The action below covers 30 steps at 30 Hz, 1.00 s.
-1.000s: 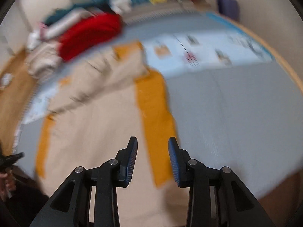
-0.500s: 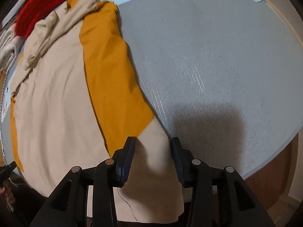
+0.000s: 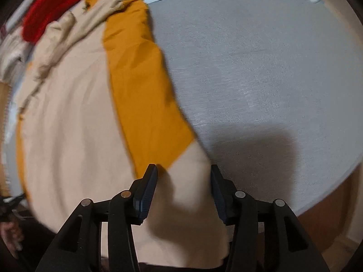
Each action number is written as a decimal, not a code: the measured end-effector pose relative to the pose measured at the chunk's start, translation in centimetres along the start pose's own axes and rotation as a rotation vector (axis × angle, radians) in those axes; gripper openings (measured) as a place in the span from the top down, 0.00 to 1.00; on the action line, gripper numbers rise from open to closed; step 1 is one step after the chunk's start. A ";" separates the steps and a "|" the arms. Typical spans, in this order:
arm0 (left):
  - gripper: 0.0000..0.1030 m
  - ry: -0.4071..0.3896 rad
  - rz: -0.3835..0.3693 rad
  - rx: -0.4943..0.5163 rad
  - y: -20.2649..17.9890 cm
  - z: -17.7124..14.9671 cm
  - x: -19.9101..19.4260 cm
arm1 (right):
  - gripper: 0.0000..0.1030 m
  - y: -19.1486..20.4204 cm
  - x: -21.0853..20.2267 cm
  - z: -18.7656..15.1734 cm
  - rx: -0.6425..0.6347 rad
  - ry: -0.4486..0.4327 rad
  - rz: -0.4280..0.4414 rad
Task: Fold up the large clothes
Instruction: 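Grasp the jacket hem with the left gripper while the right gripper grasps the hem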
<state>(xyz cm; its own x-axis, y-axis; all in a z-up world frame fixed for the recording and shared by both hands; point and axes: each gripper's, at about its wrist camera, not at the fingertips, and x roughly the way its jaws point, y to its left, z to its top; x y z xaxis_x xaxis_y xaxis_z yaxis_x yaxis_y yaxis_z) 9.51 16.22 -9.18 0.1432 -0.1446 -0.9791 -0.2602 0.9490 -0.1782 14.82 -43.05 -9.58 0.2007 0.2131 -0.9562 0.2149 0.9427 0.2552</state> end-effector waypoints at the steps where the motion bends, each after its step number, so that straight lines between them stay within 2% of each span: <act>1: 0.81 -0.006 -0.016 0.000 0.0 0.0 -0.2 | 0.53 -0.2 -0.2 0.1 0.014 -0.007 0.029; 4: 0.77 -0.006 -0.056 -0.016 0.5 0.0 -0.4 | 0.53 -1.5 -1.0 0.4 0.098 -0.041 0.093; 8: 0.77 0.033 -0.065 -0.064 1.6 0.5 0.5 | 0.53 -3.1 -0.6 0.6 0.160 -0.028 0.064; 11: 0.77 0.040 -0.096 -0.109 2.7 0.7 0.5 | 0.53 -3.2 -0.1 0.3 0.140 -0.008 -0.005; 18: 0.78 0.062 -0.109 -0.109 3.4 0.8 0.4 | 0.53 -1.6 0.5 0.2 0.035 0.025 -0.006; 22: 0.77 0.112 -0.063 -0.059 1.9 0.6 1.4 | 0.53 0.1 1.1 0.1 -0.057 0.039 -0.036; 26: 0.77 0.099 -0.032 -0.022 1.2 0.6 1.5 | 0.53 0.3 1.0 -0.2 -0.077 0.037 -0.055; 28: 0.81 0.090 -0.037 -0.028 1.4 0.7 1.4 | 0.56 0.5 1.0 -0.2 -0.090 0.035 -0.067; 29: 0.85 0.086 -0.039 -0.024 1.4 0.7 1.3 | 0.63 0.5 0.9 -0.4 -0.098 0.035 -0.071; 30: 0.92 0.085 -0.045 -0.012 1.2 0.7 1.3 | 0.78 0.6 0.8 -0.5 -0.107 0.032 -0.073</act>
<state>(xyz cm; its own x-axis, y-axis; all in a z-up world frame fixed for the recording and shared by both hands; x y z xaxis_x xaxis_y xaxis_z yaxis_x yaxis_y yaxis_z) 10.07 17.34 -10.61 0.0732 -0.2106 -0.9748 -0.2664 0.9378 -0.2226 14.65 -42.23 -10.29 0.1575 0.1494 -0.9762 0.1243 0.9776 0.1696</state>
